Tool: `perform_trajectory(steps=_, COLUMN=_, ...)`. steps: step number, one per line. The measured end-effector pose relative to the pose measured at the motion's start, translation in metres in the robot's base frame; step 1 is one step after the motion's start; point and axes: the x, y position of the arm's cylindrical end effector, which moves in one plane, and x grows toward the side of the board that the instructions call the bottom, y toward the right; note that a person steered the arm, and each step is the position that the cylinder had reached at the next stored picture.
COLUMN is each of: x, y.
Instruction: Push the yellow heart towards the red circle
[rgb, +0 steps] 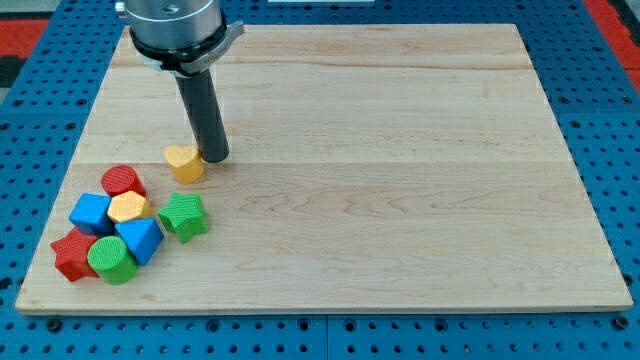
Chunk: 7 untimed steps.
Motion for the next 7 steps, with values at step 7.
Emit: perform_trajectory(steps=7, x=-0.001, y=-0.042)
